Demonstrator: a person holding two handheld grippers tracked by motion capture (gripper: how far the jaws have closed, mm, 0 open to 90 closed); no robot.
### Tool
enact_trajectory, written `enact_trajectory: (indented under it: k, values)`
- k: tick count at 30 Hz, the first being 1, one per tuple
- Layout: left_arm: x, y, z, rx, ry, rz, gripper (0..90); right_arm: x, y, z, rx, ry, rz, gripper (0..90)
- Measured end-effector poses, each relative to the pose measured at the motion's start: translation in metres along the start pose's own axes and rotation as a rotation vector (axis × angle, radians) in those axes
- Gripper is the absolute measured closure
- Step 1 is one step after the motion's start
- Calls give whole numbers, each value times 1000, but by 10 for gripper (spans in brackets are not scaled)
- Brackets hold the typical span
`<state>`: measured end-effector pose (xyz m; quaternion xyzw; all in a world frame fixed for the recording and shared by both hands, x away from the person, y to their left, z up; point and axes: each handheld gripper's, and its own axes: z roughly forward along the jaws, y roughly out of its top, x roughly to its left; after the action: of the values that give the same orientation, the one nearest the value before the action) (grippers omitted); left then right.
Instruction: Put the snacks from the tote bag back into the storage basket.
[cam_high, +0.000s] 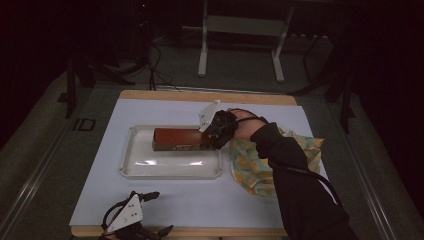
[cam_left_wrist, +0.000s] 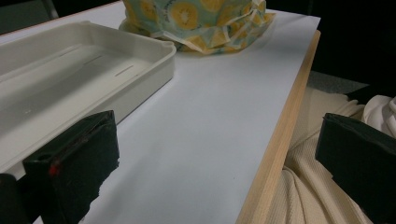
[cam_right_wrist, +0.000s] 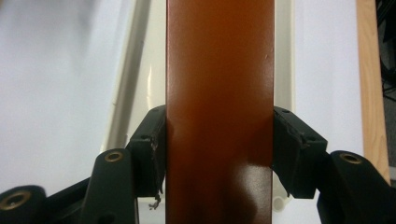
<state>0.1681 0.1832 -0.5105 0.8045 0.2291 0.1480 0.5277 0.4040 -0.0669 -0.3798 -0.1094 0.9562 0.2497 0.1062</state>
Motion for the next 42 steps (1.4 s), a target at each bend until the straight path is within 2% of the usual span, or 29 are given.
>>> enact_trajectory:
  k: [4,12,15,20,33,42]
  values:
    - [0,0,1,5,-4,4,0,-1,-5,15,27,-3,8,431]
    - [0,0,1,5,-5,6,0,-3,-20,41,57,25,47,431]
    - [-1,0,1,6,-8,7,0,-3,-24,51,91,28,52,431]
    - [-1,0,1,6,-9,7,0,-3,-28,64,116,34,59,431]
    - [-1,-1,1,4,-13,7,0,-2,-34,82,156,56,86,429]
    - [-1,-1,1,5,-14,8,0,-3,-34,86,171,74,99,427]
